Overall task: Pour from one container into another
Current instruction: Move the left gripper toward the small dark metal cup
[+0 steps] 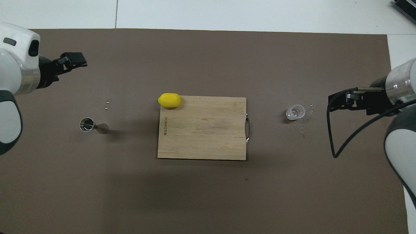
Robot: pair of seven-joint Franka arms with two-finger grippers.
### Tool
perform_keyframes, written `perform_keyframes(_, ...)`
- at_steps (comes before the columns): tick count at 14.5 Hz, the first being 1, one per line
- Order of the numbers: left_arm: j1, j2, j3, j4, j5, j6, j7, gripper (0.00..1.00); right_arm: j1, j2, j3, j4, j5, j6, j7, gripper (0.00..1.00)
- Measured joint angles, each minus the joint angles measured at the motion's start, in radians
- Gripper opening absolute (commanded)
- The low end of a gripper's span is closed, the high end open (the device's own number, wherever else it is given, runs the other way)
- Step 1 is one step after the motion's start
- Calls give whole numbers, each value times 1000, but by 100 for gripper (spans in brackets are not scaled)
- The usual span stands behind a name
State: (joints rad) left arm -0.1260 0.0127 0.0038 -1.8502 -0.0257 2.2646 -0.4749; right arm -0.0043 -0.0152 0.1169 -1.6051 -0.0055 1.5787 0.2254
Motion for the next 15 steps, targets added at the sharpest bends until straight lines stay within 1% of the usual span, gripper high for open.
perform_keyframes(8, -2, 0, 2, -7, 0, 1, 0, 100, 0, 0, 0, 0, 0, 0, 0, 100)
perform_keyframes(9, -9, -1, -3, -7, 0, -16, -1, 100, 0, 0, 0, 0, 0, 0, 0, 100)
perform_keyframes(12, -29, -11, -10, -9, 0, -165, -1, 100, 0, 0, 0, 0, 0, 0, 0, 100)
perform_keyframes(15, -54, -26, -15, -25, -2, -202, -1, 100, 0, 0, 0, 0, 0, 0, 0, 100)
